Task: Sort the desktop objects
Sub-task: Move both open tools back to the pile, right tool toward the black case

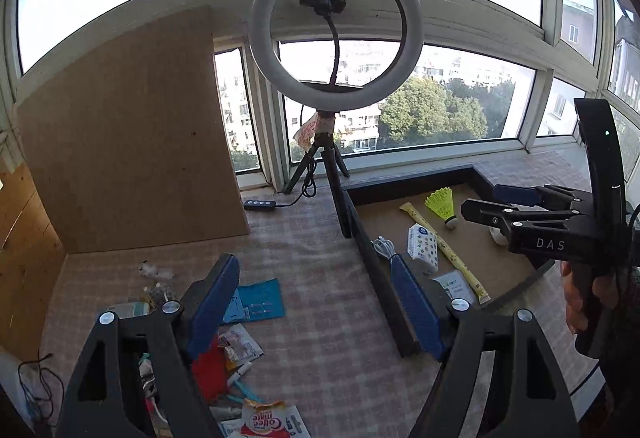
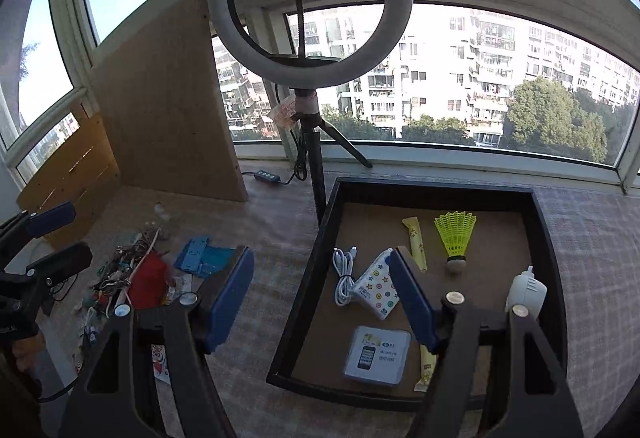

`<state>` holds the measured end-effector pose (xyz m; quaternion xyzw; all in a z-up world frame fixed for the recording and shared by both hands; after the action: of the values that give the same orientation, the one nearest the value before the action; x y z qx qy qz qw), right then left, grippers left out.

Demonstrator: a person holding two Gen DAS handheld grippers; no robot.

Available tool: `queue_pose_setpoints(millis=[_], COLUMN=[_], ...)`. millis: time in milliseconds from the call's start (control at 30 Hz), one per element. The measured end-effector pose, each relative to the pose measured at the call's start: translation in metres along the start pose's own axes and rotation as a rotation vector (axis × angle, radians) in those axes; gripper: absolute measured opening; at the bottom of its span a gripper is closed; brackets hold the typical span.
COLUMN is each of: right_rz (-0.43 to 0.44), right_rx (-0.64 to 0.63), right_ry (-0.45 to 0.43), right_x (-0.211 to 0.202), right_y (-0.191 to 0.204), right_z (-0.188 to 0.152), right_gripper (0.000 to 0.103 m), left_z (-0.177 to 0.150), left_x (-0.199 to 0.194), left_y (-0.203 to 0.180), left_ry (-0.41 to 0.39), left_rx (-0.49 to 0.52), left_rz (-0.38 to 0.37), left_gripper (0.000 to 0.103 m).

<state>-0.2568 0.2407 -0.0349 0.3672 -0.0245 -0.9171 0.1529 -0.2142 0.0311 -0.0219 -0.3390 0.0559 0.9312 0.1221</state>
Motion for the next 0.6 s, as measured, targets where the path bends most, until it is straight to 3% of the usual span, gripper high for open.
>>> queue_pose_setpoints(millis=[167, 367, 500, 600], right_rz=[0.089, 0.222, 0.307, 0.376], right_rx=[-0.071, -0.219, -0.337, -0.408], right_ry=[0.024, 0.084, 0.152, 0.216], right_x=[0.006, 0.017, 0.029, 0.041], right_y=[0.054, 0.133, 0.187, 0.222], right_z=[-0.002, -0.025, -0.055, -0.081], right_gripper=[0.069, 0.069, 0.069, 0.069], left_z=[-0.02, -0.069, -0.131, -0.182], left_x=[-0.036, -0.084, -0.114, -0.128], left_y=[0.043, 0.135, 0.2, 0.228], left_ry=[-0.022, 0.009, 0.089, 0.159], left_rx=[-0.044, -0.156, -0.276, -0.359], left_rz=[0.059, 0.234, 0.371, 0.416], left_gripper=[0.076, 0.076, 0.075, 0.069])
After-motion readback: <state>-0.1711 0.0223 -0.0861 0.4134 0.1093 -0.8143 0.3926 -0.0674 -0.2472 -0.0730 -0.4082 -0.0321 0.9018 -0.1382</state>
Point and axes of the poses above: each gripper's, at about its wrist camera, not at the fingertips, and x roughly the way its jaws point, y to its left, z to its top, the point moved 3 cm from there along x, roughly the way its jaws point, and after that the axes turned 1 degree about -x, right-handed, at the moved point
